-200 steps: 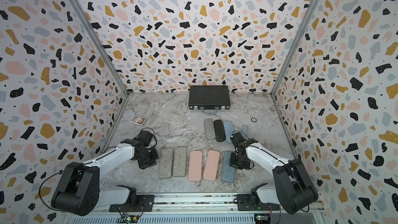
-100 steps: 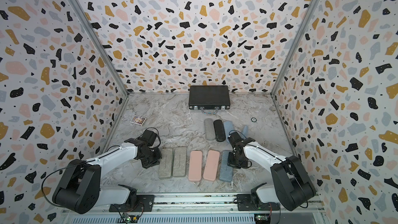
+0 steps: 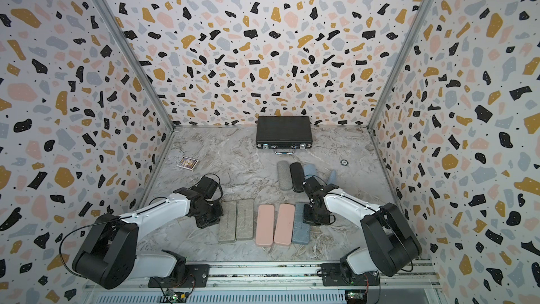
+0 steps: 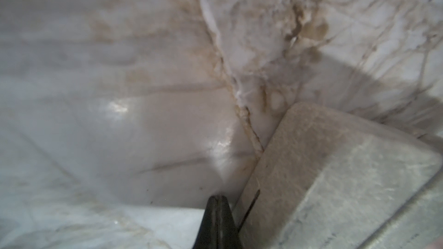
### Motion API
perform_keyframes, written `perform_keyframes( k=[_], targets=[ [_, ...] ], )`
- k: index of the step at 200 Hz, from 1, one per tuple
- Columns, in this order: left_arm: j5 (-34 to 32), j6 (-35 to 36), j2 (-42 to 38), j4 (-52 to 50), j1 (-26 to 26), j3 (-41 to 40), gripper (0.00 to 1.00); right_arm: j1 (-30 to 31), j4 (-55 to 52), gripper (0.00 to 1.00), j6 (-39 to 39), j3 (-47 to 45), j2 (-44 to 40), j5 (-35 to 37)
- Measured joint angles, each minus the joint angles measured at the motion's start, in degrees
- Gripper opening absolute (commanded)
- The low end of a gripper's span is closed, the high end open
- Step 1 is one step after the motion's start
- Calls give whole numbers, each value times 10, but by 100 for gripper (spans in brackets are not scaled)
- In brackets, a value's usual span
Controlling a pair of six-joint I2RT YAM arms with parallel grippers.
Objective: Close the glasses case
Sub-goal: Adjust the glasses case at the center of the board.
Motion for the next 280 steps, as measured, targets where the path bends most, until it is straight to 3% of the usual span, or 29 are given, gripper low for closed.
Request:
perform_keyframes(
  k=[88,157,280],
  targets=[
    [-17,-9,8,0,-27,8,0,44,-1,0,-12,36,37,19],
    [-78,-37,8,-6,-81,11,0,69,-9,0,-4,41,41,56],
    [-100,-94,9,-15,-161,11,0,78,-52,1,16,7,-2,78]
  ],
)
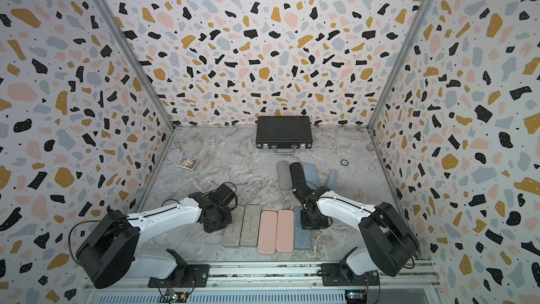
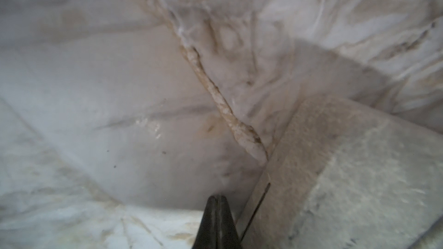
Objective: Close the glasses case
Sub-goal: Adjust the glasses case at the center of the board.
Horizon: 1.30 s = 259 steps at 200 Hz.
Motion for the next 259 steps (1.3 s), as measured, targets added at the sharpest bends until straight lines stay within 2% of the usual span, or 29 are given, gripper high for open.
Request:
perform_keyframes(
  k=[58,121,222,259],
  targets=[
    [0,-9,0,0,-5,0,0,3,-6,2,1,0,0,12],
    [12,-13,-1,4,-11,0,0,7,-32,7,4,13,0,39],
    [29,-23,-9,11,-17,-6,0,9,-86,8,19,51,13,93],
    [27,-23,-10,8,-18,-5,0,9,-126,18,36,83,8,132]
  ],
)
